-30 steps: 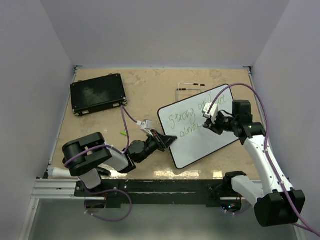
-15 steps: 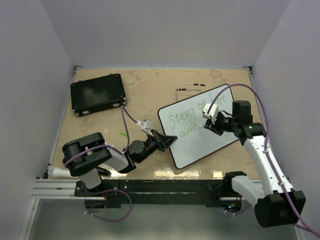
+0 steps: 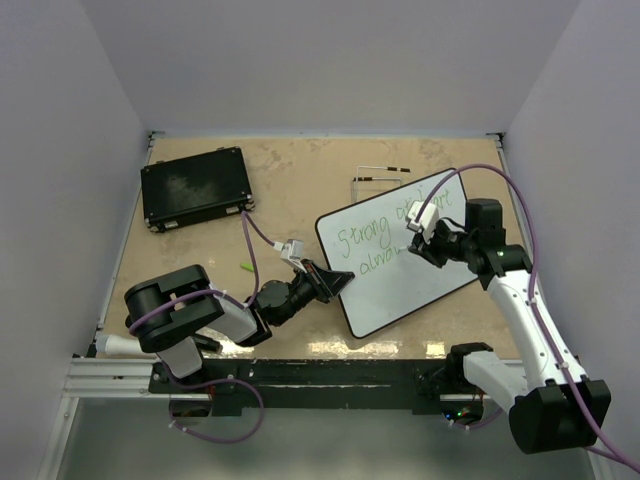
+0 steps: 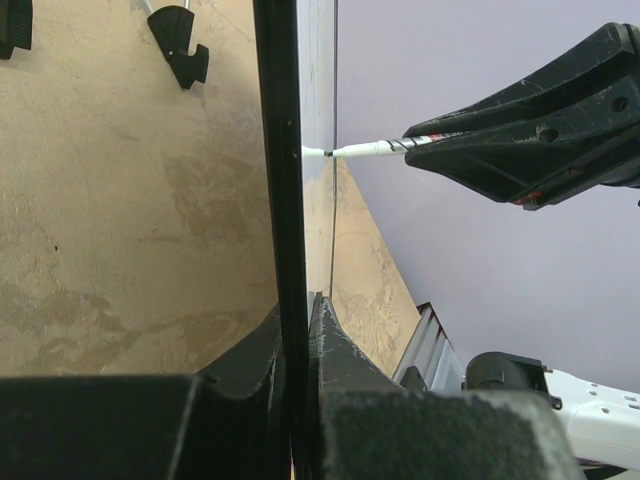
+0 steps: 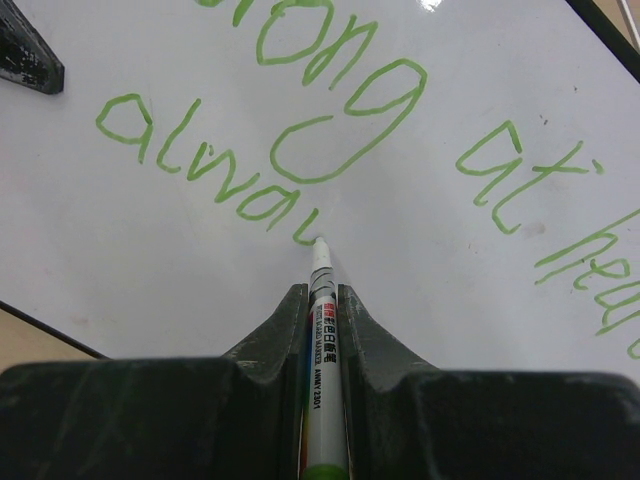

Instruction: Write a sentence on the whiteboard

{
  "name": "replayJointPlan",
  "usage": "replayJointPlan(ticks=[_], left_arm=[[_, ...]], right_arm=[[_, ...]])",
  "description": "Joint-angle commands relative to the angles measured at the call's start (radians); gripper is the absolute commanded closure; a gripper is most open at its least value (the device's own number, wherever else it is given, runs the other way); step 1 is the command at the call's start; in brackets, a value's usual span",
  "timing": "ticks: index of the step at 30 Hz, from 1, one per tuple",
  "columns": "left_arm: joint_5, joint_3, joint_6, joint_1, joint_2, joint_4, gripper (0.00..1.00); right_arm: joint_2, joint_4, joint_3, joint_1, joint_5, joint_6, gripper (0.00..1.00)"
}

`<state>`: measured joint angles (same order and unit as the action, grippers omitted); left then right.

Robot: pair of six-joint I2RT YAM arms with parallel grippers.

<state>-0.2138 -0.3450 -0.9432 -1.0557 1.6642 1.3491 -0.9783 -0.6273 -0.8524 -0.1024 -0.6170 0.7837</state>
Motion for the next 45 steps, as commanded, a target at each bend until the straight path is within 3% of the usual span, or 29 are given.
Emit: replayJointPlan(ticks=[1, 15, 45], left_arm=[[0.059, 0.021, 0.123, -0.007, 0.016, 0.203, 1.00], [0.062, 0.018, 0.123, -0.006, 0.019, 0.200, 1.00], [0.057, 0.011, 0.113, -0.003, 0.040, 0.209, 1.00]], right_arm=[[-0.022, 0.063, -0.043, 0.004, 0.019, -0.021, 1.00], [-0.037, 0.075, -0.050, 0.004, 0.007, -0.023, 1.00], [-0.063, -0.233, -0.048, 0.004, -0.036, 0.238, 1.00]])
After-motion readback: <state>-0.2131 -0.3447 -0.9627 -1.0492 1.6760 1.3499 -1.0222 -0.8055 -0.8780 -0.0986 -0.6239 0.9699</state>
